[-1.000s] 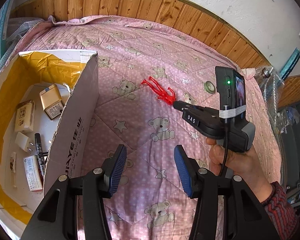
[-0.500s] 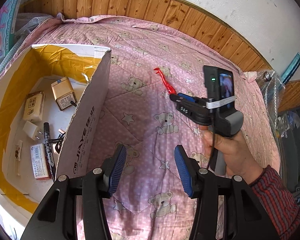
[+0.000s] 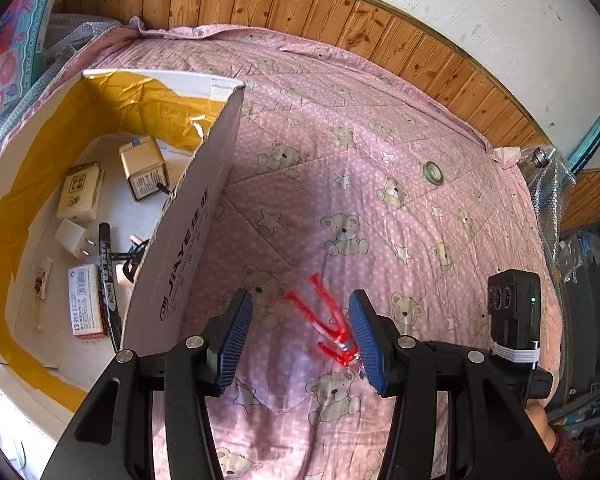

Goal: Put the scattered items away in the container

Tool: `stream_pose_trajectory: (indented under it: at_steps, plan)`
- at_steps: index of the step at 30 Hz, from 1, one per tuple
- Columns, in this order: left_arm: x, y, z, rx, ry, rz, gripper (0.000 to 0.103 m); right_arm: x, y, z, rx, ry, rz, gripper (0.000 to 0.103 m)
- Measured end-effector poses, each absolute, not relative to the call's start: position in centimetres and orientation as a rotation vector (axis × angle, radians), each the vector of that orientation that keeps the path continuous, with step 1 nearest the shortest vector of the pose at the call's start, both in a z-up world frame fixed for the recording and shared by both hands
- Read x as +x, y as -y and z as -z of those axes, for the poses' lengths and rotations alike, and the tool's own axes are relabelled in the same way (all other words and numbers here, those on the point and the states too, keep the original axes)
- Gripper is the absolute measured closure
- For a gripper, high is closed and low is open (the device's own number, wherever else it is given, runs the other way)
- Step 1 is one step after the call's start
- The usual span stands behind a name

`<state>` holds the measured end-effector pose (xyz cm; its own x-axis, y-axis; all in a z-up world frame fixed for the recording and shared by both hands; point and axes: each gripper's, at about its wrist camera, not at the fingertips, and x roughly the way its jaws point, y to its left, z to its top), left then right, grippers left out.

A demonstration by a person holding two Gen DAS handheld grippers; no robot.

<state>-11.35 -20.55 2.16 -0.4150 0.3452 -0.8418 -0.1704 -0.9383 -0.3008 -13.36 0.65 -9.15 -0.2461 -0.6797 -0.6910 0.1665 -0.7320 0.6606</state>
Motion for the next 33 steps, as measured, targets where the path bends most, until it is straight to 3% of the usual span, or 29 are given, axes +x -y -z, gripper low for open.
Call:
stream_pose_trajectory:
  at_steps: [3, 8, 15, 20, 27, 33]
  plan:
    - [-10.9, 19.9, -1.6, -1.493, 0.226, -2.379, 0.051, -15.4, -2.9, 7.0, 1.407, 0.621, 2.149, 0.062]
    - [-11.1, 18.6, -1.1, -1.488, 0.207, -2.345, 0.051, -22.7, -7.4, 4.9, 1.379, 0.434, 2.585, 0.059]
    - [-12.0, 18.0, 0.7, -1.526, 0.208, -2.292, 0.051, -33.8, -10.6, 7.6, 1.514, 0.247, 2.776, 0.056]
    - [-13.0, 18.2, 2.0, -1.562, 0.23, -2.277, 0.051, -37.2, -11.5, 9.3, 1.539, 0.172, 2.8, 0.053]
    - [-13.6, 18.5, 2.7, -1.575, 0.239, -2.268, 0.051, -33.8, -11.2, 7.7, 1.455, 0.218, 2.786, 0.054]
    - [-12.8, 18.4, 1.8, -1.556, 0.235, -2.277, 0.051, -22.2, -7.0, 4.8, 1.396, 0.288, 2.539, 0.054]
